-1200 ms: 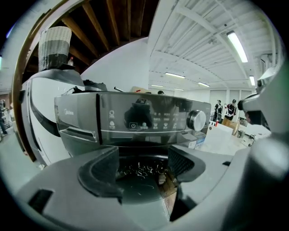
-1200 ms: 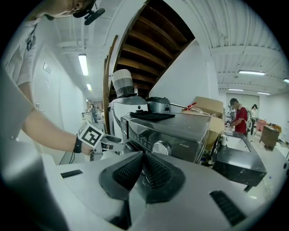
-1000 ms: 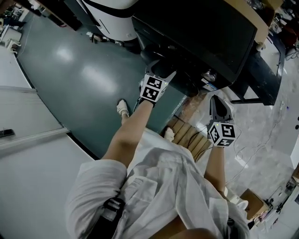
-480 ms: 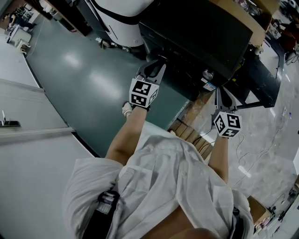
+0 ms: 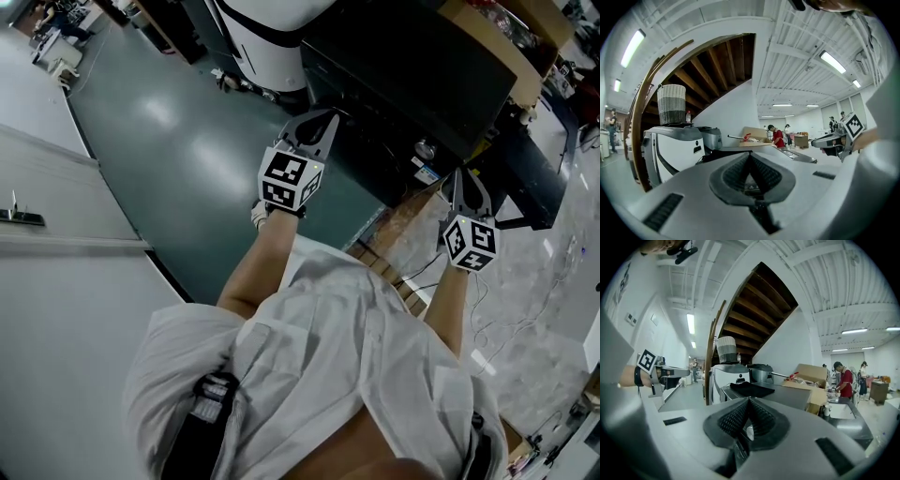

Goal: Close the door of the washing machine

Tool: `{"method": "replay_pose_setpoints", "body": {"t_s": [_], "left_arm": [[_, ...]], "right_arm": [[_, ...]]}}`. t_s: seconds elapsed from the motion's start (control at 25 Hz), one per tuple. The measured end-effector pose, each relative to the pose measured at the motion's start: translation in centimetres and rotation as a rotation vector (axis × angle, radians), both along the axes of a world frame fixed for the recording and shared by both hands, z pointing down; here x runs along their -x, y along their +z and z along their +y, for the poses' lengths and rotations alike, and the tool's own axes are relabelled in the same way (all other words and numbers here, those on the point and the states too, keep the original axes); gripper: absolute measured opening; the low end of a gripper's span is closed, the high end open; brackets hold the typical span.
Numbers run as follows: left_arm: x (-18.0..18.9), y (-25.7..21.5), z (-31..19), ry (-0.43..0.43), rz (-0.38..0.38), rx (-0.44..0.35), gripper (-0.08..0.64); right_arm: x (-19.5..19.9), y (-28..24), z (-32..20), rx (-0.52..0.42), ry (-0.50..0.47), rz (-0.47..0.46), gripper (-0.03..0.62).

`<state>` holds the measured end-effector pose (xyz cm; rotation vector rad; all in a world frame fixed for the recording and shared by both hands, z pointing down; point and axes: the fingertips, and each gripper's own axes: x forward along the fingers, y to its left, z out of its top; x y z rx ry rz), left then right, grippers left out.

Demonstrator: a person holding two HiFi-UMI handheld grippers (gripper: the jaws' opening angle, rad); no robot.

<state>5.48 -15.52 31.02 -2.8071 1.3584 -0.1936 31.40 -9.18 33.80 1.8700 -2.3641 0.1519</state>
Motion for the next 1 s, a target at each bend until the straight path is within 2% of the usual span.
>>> {"method": "replay_pose_setpoints", "body": {"t_s": [0.52,1.0], "left_arm": [[0.5,-1.7,0.3,-0.021,0.011,-0.026,0.012],[1.4,-2.8,0.5,-0.044,0.018,-0.041,0.012]], "right_arm": [[-0.3,-1.9,-0.6,-0.031,-0.018,0.043,0.026],[1.0,-3.0,-1.5,-0.055,-0.064,0.073,0.026]]}}
